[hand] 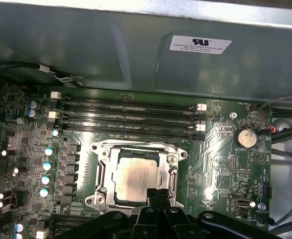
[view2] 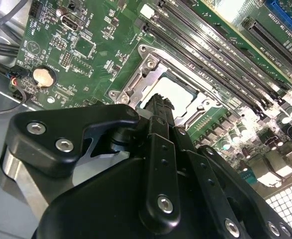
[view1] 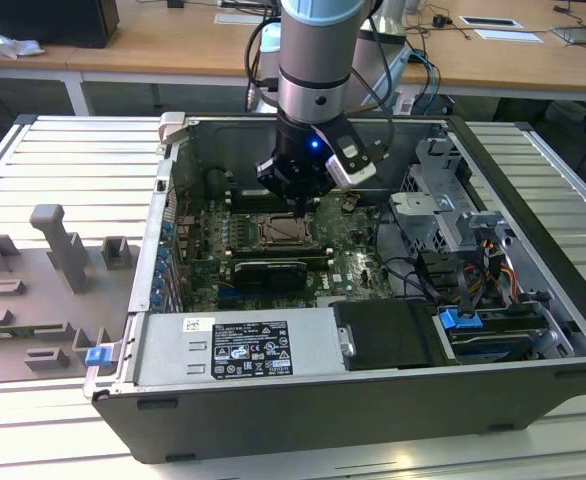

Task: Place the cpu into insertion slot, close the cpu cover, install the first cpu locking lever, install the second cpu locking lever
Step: 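Install the second cpu locking lever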

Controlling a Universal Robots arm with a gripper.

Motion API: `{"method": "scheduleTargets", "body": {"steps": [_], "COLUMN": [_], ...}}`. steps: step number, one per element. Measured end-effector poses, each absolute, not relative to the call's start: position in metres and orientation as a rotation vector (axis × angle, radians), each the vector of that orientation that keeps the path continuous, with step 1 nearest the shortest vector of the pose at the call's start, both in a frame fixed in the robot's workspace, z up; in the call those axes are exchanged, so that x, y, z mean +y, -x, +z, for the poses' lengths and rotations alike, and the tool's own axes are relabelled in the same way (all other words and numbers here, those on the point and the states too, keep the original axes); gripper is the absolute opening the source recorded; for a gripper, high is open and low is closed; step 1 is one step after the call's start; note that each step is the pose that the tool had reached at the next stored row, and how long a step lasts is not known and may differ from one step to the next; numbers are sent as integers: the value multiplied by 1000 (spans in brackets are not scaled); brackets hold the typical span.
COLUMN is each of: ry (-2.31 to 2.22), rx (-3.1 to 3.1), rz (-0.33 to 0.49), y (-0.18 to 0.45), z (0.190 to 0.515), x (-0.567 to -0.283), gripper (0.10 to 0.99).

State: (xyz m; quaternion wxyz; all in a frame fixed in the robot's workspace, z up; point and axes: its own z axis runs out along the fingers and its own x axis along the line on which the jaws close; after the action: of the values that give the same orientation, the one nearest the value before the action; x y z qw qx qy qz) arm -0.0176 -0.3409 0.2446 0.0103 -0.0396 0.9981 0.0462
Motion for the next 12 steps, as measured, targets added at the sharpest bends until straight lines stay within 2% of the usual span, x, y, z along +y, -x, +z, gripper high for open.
{"method": "scheduleTargets", "body": {"steps": [12], "ry": [124], "rx": [3115], "rz": [144], "y": [18], "z": [245], "x": [-344], "gripper": [106]}}
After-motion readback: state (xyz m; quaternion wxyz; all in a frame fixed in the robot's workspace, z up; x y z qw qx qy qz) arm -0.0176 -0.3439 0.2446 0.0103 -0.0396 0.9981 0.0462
